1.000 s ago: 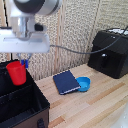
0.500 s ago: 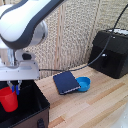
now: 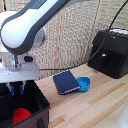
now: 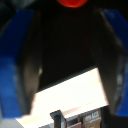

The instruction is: Please find the red cup among the items before you. Carefully move your gripper towards it and gently hold it. Locate the front section of the organizer in front of you. Transfer the red cup above the front section and let go, placing it within that section.

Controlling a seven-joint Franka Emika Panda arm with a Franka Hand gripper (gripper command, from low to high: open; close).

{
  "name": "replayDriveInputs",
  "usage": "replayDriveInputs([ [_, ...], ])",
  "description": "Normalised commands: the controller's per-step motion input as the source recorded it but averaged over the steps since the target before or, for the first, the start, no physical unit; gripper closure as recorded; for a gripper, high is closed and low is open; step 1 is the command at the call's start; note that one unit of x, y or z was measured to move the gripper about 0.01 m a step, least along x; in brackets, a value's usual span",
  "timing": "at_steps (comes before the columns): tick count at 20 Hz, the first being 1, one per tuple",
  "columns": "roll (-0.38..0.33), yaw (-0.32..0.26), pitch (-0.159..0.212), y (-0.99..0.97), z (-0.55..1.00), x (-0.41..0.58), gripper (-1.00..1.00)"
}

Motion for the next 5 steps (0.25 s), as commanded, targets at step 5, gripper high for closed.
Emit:
replayDriveInputs([
  [5, -0.044, 0.166, -0.275, -0.41, 0.3, 0.304, -1.0],
])
